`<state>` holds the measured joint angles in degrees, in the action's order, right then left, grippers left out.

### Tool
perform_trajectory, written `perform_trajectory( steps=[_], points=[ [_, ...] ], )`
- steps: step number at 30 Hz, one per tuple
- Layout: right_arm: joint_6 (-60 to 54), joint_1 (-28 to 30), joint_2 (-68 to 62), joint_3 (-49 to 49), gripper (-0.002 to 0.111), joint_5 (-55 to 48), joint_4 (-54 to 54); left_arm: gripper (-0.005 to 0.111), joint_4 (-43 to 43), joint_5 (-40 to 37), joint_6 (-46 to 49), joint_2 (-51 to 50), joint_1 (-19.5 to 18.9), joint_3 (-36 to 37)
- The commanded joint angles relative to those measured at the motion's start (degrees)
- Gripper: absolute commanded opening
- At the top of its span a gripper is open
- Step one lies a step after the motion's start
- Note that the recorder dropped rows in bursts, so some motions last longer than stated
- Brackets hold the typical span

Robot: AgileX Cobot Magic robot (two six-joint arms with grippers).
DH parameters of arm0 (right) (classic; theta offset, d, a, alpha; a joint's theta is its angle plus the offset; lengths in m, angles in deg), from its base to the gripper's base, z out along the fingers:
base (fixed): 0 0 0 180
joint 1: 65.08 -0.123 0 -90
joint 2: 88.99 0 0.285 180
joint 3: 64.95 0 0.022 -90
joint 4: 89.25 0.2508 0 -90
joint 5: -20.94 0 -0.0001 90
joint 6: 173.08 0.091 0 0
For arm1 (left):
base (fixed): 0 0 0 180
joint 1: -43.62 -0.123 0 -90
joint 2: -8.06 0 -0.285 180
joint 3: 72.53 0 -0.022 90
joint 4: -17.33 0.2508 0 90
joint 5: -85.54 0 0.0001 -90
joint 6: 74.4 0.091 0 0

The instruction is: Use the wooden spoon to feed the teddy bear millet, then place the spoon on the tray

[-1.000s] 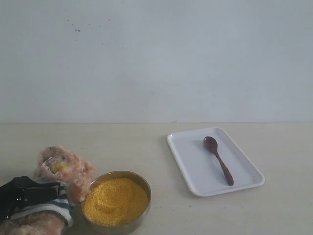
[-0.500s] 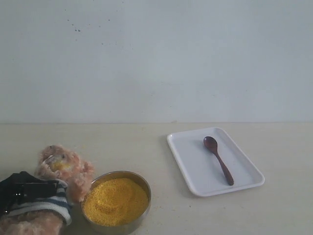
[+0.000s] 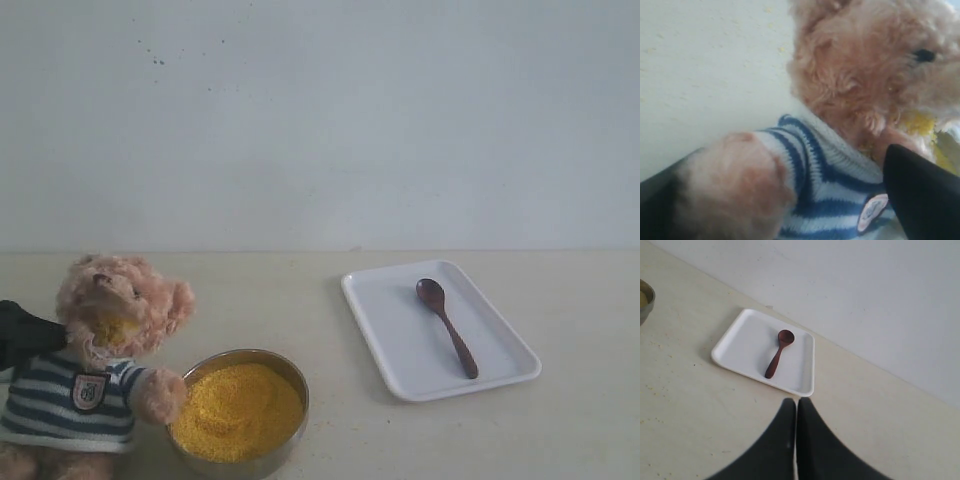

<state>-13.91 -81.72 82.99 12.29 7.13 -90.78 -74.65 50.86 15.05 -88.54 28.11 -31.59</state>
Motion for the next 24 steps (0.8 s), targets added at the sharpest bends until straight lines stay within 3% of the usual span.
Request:
perform_trajectory(
  steps=[1,9,12,13,14,17,18,21,24],
  points=[
    [-0.1,0.1,0.2,0.0,0.000,0.3,-0.1,0.086,6.0,10.3,-0.2,7.4,0.1,-0.2],
    [-0.1,0.1,0.2,0.0,0.000,0.3,-0.1,0.082,5.6,19.6,0.3,21.8,0.1,-5.1],
    [-0.1,0.1,0.2,0.0,0.000,0.3,-0.1,0.060,-1.2,23.0,-10.2,25.7,0.1,-6.6],
    [-0.1,0.1,0.2,0.0,0.000,0.3,-0.1,0.043,-3.5,22.9,-15.9,27.0,0.1,-6.6],
    [-0.1,0.1,0.2,0.0,0.000,0.3,-0.1,0.011,-3.9,20.9,-24.4,29.3,0.1,-6.0],
    [-0.1,0.1,0.2,0.0,0.000,0.3,-0.1,0.004,-6.0,24.2,-29.4,33.6,0.1,-5.7],
    [-0.1,0.1,0.2,0.0,0.000,0.3,-0.1,0.004,-6.0,30.6,-30.3,36.3,0.1,-5.7],
    [-0.1,0.1,0.2,0.0,0.000,0.3,-0.1,0.004,-5.9,42.7,-24.6,44.9,0.1,-5.7],
    [-0.1,0.1,0.2,0.0,0.000,0.3,-0.1,0.004,-6.6,45.8,-3.7,54.9,0.4,-5.7]
  ],
)
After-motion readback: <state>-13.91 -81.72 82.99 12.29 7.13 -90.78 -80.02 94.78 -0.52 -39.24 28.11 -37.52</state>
